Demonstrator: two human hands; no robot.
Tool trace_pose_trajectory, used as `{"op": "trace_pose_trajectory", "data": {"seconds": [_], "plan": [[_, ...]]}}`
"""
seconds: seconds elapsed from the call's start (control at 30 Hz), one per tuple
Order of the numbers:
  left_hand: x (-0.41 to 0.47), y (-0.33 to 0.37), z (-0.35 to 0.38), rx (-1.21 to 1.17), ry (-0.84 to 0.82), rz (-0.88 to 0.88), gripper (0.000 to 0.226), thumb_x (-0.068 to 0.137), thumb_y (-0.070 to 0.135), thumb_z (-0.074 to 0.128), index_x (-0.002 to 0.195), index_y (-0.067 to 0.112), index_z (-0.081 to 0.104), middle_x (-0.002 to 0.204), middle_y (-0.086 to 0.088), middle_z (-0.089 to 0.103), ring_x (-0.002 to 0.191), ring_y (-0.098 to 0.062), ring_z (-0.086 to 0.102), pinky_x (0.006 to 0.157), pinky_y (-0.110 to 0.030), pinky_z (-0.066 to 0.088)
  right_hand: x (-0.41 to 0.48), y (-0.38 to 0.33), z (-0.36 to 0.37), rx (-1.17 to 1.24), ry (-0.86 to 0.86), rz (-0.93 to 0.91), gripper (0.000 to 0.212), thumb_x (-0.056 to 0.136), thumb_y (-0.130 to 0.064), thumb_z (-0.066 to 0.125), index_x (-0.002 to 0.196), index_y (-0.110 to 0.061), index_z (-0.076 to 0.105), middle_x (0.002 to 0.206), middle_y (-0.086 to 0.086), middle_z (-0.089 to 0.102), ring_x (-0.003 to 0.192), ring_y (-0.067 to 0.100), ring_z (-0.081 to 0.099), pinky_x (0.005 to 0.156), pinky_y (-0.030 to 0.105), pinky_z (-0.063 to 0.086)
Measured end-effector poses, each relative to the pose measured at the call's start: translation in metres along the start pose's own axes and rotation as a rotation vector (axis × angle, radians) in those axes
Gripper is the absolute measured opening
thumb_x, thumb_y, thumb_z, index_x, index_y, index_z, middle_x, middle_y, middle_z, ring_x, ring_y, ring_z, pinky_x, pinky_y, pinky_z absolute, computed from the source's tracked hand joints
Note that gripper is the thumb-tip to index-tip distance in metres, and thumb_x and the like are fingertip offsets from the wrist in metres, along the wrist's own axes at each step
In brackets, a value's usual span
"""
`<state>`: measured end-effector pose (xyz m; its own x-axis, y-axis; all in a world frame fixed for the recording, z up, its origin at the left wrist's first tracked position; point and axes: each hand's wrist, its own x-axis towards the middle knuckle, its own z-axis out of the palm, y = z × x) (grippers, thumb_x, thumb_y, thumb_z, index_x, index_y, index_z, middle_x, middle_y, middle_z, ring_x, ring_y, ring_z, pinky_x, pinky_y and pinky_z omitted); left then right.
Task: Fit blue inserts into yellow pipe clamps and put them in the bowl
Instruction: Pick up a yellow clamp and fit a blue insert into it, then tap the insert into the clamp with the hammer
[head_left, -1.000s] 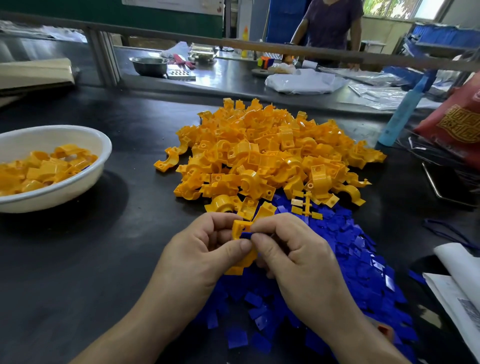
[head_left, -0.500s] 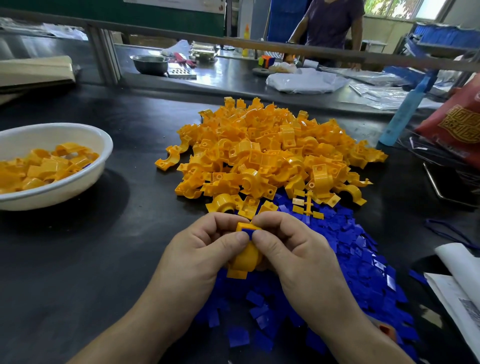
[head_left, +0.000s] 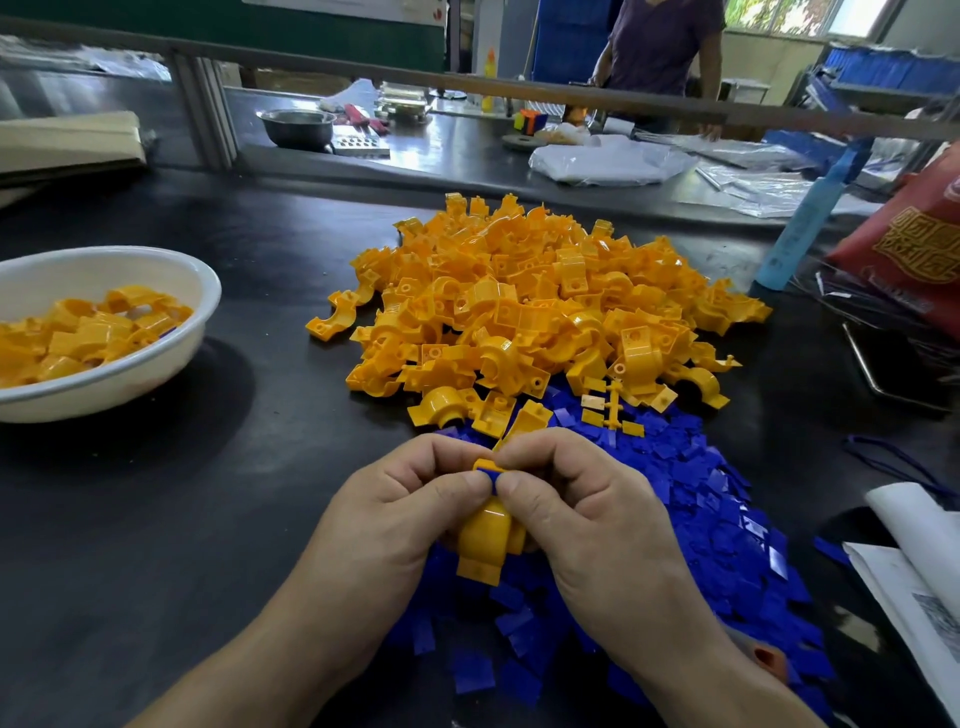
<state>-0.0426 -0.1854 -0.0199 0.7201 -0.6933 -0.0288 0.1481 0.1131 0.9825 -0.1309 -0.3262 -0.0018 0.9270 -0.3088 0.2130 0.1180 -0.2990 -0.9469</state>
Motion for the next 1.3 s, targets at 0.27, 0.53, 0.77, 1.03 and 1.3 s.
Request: {"op": "trace_pose_trajectory", "data": {"seconds": [0.27, 0.53, 0.77, 1.03, 1.3], "plan": [[-0.001, -0.001, -0.002, -0.021, 0.009, 0.039, 0.024, 0.075, 0.034, 0.072, 0.096, 0.023, 0.075, 0.096, -0.011, 0.075, 0.084, -0.023, 0.073, 0.066, -0.026, 0.056, -0.002, -0.002, 0.0, -0.061, 0.003, -0.059, 0.012, 0.088, -0.032, 0.056, 0.095, -0.037, 0.065, 0.089, -0.01, 0.065, 0.082, 0.013, 0.063, 0.065, 0.028, 0.057], [0.01, 0.011, -0.026, 0.183, 0.38, -0.023, 0.009, 0.085, 0.03, 0.069, 0.087, 0.037, 0.074, 0.086, 0.001, 0.073, 0.07, -0.012, 0.071, 0.052, -0.024, 0.055, 0.003, 0.005, -0.017, -0.545, 0.131, -0.125, 0.035, 0.085, -0.051, 0.05, 0.117, -0.038, 0.055, 0.093, -0.02, 0.053, 0.09, 0.0, 0.054, 0.074, 0.015, 0.048], [0.018, 0.007, -0.05, 0.618, 0.549, -0.152, 0.016, 0.095, 0.03, 0.058, 0.085, 0.032, 0.071, 0.083, 0.004, 0.066, 0.073, -0.014, 0.062, 0.051, -0.027, 0.047, -0.002, -0.01, -0.042, -0.912, 0.059, -0.042, 0.033, 0.089, -0.051, 0.046, 0.117, -0.038, 0.056, 0.097, -0.021, 0.053, 0.09, -0.002, 0.049, 0.078, 0.02, 0.045], [0.009, 0.02, -0.068, 1.04, 0.478, -0.213, 0.02, 0.095, 0.038, 0.055, 0.102, 0.028, 0.071, 0.104, -0.002, 0.069, 0.089, -0.018, 0.061, 0.074, -0.031, 0.049, -0.042, 0.001, -0.049, -1.247, -0.129, 0.103, 0.028, 0.092, -0.054, 0.041, 0.116, -0.04, 0.043, 0.102, -0.014, 0.044, 0.095, 0.009, 0.042, 0.078, 0.024, 0.04], [-0.027, 0.002, -0.063, 1.462, 0.511, -0.207, 0.063, 0.073, 0.074, 0.059, 0.115, 0.028, 0.061, 0.108, 0.002, 0.056, 0.102, -0.019, 0.053, 0.085, -0.036, 0.046, -0.052, 0.002, -0.047, -1.282, -0.13, 0.021, 0.019, 0.095, -0.046, 0.034, 0.104, -0.036, 0.048, 0.091, -0.012, 0.047, 0.084, 0.007, 0.046, 0.076, 0.025, 0.042]]}}
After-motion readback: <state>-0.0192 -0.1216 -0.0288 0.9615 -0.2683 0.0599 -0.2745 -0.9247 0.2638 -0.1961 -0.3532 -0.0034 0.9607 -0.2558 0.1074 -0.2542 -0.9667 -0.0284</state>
